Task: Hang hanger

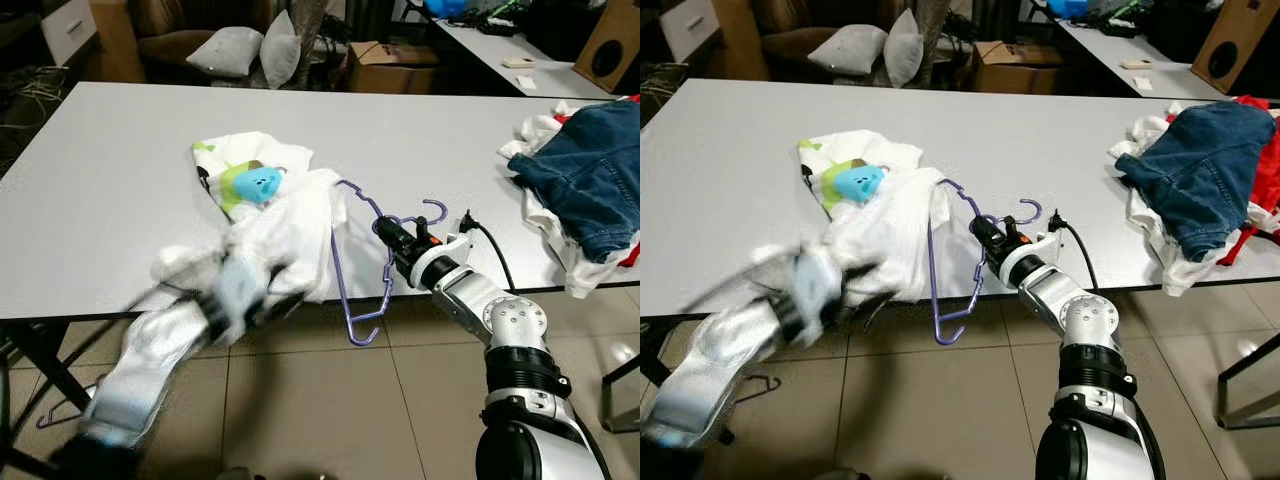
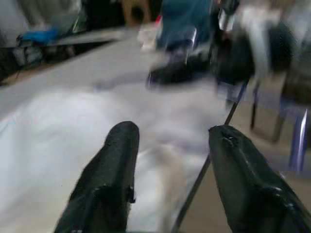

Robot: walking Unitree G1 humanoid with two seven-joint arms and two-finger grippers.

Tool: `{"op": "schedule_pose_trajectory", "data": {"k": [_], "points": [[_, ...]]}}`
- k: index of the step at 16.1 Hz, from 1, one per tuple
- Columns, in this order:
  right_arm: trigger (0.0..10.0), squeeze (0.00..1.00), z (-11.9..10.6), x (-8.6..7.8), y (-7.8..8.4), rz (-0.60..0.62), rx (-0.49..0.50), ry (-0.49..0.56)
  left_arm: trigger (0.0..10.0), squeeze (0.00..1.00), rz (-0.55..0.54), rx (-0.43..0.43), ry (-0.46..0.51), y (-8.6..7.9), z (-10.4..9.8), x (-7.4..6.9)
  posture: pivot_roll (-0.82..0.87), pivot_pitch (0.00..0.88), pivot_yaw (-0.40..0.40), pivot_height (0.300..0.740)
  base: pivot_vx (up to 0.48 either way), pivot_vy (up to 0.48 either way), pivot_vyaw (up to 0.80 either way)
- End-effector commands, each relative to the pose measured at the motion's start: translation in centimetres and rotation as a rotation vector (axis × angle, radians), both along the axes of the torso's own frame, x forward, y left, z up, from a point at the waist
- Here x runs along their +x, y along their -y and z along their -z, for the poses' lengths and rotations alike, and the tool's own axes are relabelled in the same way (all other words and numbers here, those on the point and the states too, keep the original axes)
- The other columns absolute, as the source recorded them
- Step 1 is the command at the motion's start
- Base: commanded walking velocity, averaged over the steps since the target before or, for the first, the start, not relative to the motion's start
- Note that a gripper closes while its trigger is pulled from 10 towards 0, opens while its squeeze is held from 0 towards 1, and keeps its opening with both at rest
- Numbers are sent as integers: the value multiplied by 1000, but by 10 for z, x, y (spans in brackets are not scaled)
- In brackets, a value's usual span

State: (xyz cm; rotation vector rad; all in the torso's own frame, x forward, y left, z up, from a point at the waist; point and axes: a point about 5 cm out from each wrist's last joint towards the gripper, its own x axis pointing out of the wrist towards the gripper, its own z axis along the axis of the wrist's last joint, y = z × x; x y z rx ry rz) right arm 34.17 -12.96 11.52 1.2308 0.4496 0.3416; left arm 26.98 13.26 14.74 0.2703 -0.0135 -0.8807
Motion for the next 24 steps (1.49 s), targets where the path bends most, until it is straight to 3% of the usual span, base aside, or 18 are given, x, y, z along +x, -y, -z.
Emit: {"op": "schedule_pose_trajectory", "data": {"k": [1, 2, 3, 5, 8, 9, 12, 13, 18, 23, 24], "points": [[10000, 0, -4, 0, 7, 15, -19, 21, 10000, 1000, -18, -32, -43, -1, 0, 1, 18, 0, -72, 740, 0, 0, 0], [10000, 0, -4, -1, 7, 14, -20, 24, 10000, 937, -32, -41, -83, 5, 2, 3, 21, 0, -74, 740, 0, 0, 0], [10000, 0, -4, -1, 7, 12, -22, 26, 10000, 0, -42, 6, -88, 16, 9, 8, 17, 0, -71, 740, 0, 0, 0], [10000, 0, -4, -1, 8, 11, -25, 27, 10000, 0, -16, 100, -59, 23, 13, 10, 14, 0, -70, 740, 0, 0, 0], [10000, 0, -4, -2, 9, 16, -25, 26, 10000, 0, -80, 100, -82, 22, 10, 16, 7, 0, -64, 740, 0, 0, 0], [10000, 0, -4, -3, 10, 19, -24, 26, 10000, 0, -71, 3, -140, 24, 8, 14, 5, 0, -61, 740, 0, 0, 0], [10000, 0, -4, -3, 10, 19, -25, 27, 10000, 0, -63, -121, -216, 25, 6, 11, 3, 0, -60, 740, 0, 0, 0], [10000, 0, -4, -3, 10, 18, -25, 28, 10000, 0, -62, -38, -209, 23, 12, 10, 3, 0, -62, 740, 0, 0, 0], [10000, 0, -6, -2, 10, 19, -17, 32, 10000, 0, -121, 158, -167, 19, 24, 13, 2, 0, -62, 740, 0, 0, 0], [10000, 0, -8, -2, 8, 17, -7, 41, 10000, 0, -202, 176, -191, 20, 31, 18, 1, 0, -62, 740, 0, 0, 0], [10000, 0, -8, -1, 8, 18, -6, 41, 8863, 0, -230, 185, -196, 19, 33, 20, 2, 0, -62, 740, 0, 0, 0]]}}
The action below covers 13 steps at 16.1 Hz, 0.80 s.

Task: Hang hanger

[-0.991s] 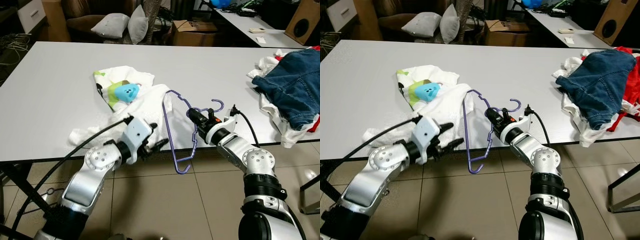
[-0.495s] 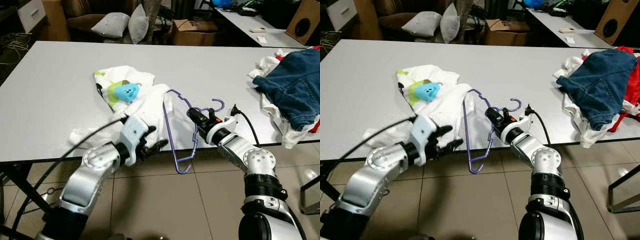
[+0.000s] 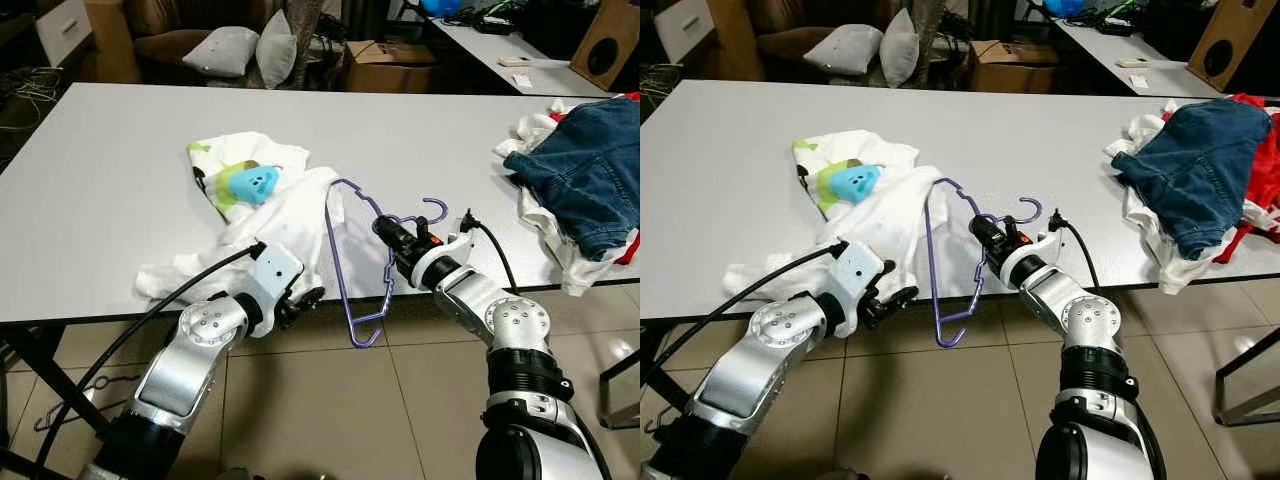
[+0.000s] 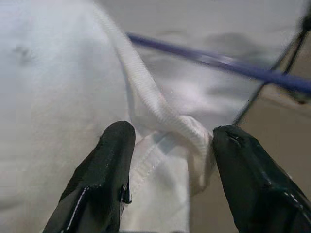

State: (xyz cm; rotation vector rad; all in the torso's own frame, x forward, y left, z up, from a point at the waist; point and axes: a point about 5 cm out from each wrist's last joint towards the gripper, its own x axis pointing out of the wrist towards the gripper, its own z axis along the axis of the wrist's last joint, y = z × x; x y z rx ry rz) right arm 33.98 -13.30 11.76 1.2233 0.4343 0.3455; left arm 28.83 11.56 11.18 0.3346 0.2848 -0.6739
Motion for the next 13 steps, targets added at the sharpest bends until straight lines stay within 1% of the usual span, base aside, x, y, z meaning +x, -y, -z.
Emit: {"op": "schedule_pose_trajectory", "data": {"k": [1, 2, 3, 4, 13], "points": [[10000, 0, -6, 1, 4, 13, 1, 26, 4392, 0, -33, 19, 1, 0, -1, 4, 3, 0, -62, 740, 0, 0, 0], [10000, 0, -6, 1, 3, 12, 2, 27, 1490, 0, -72, 27, 0, -2, 1, 7, 4, 0, -62, 740, 0, 0, 0], [10000, 0, -6, 1, 3, 12, 5, 28, 0, 0, -113, 40, 0, -5, 2, 9, 4, 0, -63, 740, 0, 0, 0], [10000, 0, -7, 1, 3, 11, 6, 29, 0, 0, -144, 46, -5, -7, 3, 11, 4, 0, -63, 740, 0, 0, 0], [10000, 0, -6, 2, 3, 15, 10, 23, 0, 0, -177, -6, -5, -11, 1, 13, 10, 0, -70, 740, 0, 0, 0]]}}
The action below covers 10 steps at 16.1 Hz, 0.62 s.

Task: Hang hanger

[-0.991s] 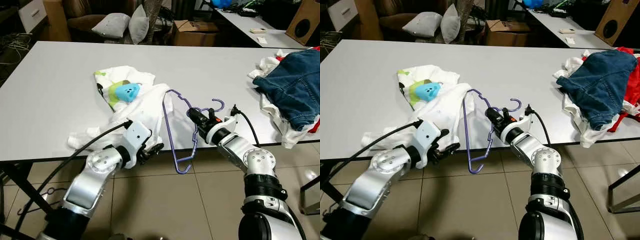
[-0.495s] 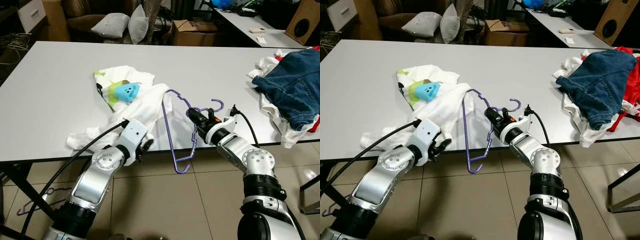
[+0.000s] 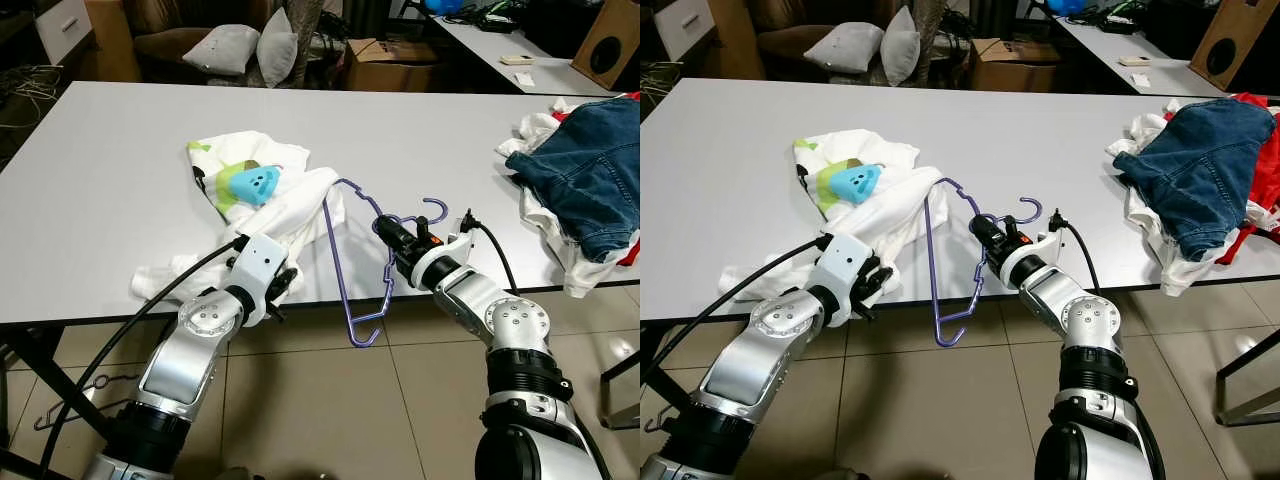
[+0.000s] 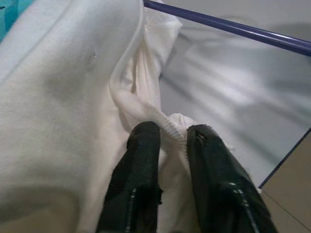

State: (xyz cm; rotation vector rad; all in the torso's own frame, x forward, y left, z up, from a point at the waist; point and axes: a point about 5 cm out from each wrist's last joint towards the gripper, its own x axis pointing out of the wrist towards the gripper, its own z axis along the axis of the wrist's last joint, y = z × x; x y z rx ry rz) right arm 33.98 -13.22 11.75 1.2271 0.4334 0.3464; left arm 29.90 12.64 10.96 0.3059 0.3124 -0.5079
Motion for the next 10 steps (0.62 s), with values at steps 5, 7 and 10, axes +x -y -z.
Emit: {"op": "schedule_pose_trajectory", "data": {"k": [5, 7, 10], "points": [[10000, 0, -5, 3, -1, 15, 14, 21, 0, 0, -42, -3, -10, -5, 2, 3, 23, 0, -68, 740, 0, 0, 0], [10000, 0, -5, 4, -4, 17, 20, 20, 0, 0, -46, 2, -6, -9, 1, 3, 33, 0, -66, 740, 0, 0, 0], [10000, 0, -5, 5, -13, 13, 33, 41, 0, 0, 8, -4, 37, -21, -12, 0, 87, 0, -59, 740, 0, 0, 0]]}}
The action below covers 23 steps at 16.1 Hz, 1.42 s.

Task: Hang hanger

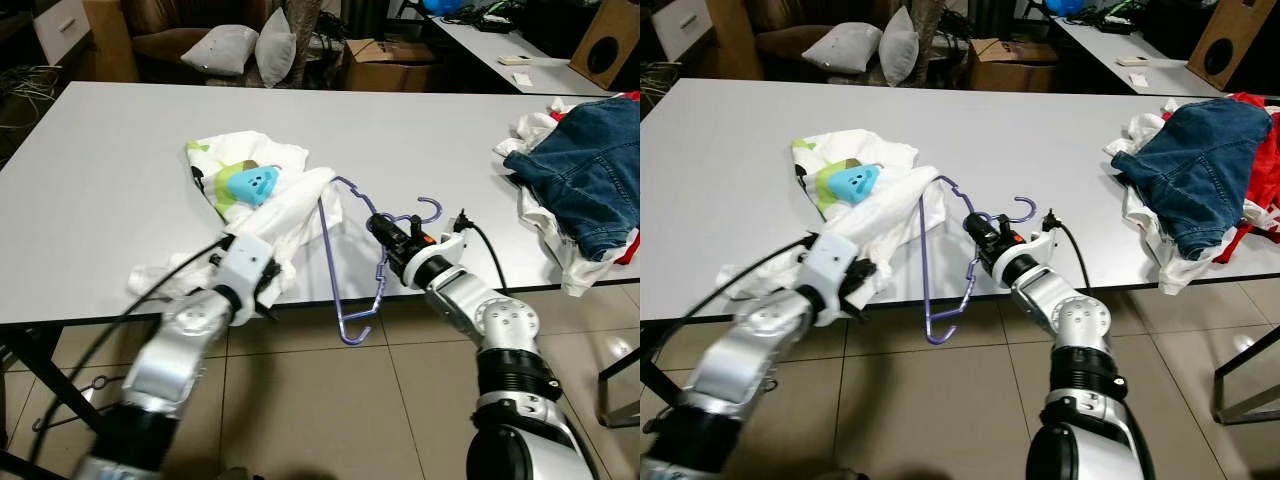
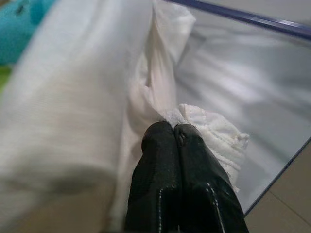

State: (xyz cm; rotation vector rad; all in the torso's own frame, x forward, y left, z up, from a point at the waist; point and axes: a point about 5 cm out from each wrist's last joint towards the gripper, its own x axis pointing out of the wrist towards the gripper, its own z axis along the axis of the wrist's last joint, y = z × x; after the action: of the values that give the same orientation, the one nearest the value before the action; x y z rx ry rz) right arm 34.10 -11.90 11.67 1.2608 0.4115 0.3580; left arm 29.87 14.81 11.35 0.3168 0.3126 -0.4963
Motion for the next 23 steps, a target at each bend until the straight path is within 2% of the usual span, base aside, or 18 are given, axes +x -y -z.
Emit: {"op": "schedule_pose_trajectory", "data": {"k": [1, 5, 6, 7, 9, 11, 19, 23], "points": [[10000, 0, -6, 4, -4, 2, -1, 36, 0, 0, 27, -9, 48, -5, -14, -1, 100, 0, -58, 740, 0, 0, 0], [10000, 0, -5, 6, -12, 3, 29, 32, 0, 0, 83, -2, 105, -18, -49, -10, 136, 0, -37, 740, 0, 0, 0], [10000, 0, -6, 8, -13, 7, 33, 28, 0, 0, 116, 3, 116, -18, -56, -11, 140, 0, -35, 740, 0, 0, 0], [10000, 0, -3, 9, -12, 20, 57, 16, 0, 0, 170, 33, 137, -20, -63, -18, 145, 18, -29, 740, 0, 0, 0], [10000, 0, 1, 11, -10, 64, 125, -17, 0, 0, 271, 111, 118, -18, -61, -30, 160, 26, -31, 740, 0, 0, 0], [10000, 0, 1, 15, -10, 95, 186, -36, 0, 0, 336, 139, 75, -13, -55, -43, 173, 30, -33, 740, 0, 0, 0], [10000, 0, -11, 33, -9, 166, 292, -42, 0, 0, 461, 127, 12, 8, -46, -62, 181, 9, -51, 740, 0, 0, 0], [10000, 0, -11, 36, -13, 149, 240, -41, 0, 0, 410, 60, 41, 8, -53, -58, 180, 4, -55, 740, 0, 0, 0]]}}
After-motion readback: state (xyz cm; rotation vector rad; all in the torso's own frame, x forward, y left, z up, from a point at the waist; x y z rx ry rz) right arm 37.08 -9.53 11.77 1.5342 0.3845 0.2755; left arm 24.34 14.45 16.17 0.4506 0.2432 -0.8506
